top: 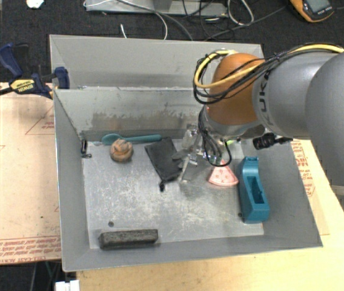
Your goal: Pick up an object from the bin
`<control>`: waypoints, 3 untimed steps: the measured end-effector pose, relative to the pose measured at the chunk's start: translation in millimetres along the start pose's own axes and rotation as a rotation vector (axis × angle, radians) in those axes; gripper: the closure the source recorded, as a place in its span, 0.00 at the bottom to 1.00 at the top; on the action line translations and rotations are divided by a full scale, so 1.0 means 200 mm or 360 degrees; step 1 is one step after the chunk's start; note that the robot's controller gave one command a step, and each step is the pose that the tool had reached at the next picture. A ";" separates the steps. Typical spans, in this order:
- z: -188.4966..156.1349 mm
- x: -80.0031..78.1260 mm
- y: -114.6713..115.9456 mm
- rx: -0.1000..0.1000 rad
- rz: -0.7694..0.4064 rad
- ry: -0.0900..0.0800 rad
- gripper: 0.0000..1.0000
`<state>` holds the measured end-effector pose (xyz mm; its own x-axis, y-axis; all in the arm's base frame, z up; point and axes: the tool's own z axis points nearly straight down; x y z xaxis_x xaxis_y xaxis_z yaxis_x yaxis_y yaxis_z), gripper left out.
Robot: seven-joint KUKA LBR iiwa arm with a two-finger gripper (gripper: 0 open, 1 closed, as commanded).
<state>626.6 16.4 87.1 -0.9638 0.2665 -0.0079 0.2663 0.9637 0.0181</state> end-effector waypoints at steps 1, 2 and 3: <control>0.04 -0.01 -0.02 -0.0001 -0.0221 -0.0004 0.00; 0.08 0.00 0.04 -0.0005 -0.0395 -0.0008 1.00; 0.08 0.00 0.04 -0.0006 -0.0396 -0.0008 1.00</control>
Offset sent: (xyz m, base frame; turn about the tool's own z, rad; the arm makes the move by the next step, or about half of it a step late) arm -0.0004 0.0068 -0.0171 -0.2504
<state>628.0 24.4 72.0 -0.9996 0.0214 -0.0179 0.0210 0.9996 0.0184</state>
